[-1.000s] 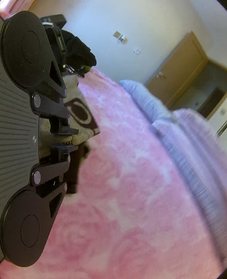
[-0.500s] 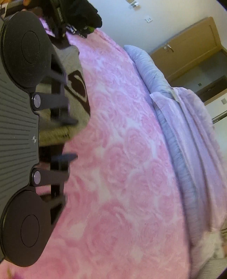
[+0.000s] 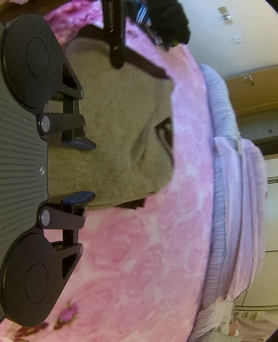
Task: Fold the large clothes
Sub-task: 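Release the sweater and raise both tools, then grasp the folded sweater's sides with the left tool while the right tool grasps too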
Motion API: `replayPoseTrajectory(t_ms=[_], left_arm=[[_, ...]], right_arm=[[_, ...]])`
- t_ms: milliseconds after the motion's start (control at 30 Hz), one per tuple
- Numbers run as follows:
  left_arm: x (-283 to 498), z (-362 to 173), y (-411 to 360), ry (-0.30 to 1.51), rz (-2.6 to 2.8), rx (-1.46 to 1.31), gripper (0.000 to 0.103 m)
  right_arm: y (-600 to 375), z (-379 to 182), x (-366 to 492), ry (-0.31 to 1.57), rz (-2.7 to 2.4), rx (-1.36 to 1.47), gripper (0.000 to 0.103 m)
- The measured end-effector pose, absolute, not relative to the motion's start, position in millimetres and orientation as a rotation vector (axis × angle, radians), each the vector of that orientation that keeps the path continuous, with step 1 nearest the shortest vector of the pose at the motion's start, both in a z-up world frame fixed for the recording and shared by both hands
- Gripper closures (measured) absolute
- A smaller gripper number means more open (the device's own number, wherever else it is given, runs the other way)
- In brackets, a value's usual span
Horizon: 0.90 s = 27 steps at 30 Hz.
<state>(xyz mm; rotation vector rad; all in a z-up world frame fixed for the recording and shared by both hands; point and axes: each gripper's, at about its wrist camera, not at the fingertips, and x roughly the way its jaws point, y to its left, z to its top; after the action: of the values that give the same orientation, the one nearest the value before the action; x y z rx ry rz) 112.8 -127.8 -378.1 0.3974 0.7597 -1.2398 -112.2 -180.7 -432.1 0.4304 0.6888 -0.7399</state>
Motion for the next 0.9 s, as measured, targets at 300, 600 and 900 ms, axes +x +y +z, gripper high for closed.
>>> replayPoseTrajectory(t_ms=[300, 600, 900], left_arm=[[89.9, -350.4, -83.4, 0.762, -1.161, 0.458, 0.062], [70.6, -344.5, -38.4, 0.783, -1.177, 0.461, 0.057], [84.3, -337.0, -19.5, 0.766, -1.166, 0.418, 0.053]], right_arm=[[-139.7, -395.2, -137.6, 0.635, -0.711, 0.447, 0.043], [-98.4, -387.9, -159.0, 0.65, -0.711, 0.456, 0.042], [-98.4, -387.7, -182.5, 0.627, -0.731, 0.532, 0.042]])
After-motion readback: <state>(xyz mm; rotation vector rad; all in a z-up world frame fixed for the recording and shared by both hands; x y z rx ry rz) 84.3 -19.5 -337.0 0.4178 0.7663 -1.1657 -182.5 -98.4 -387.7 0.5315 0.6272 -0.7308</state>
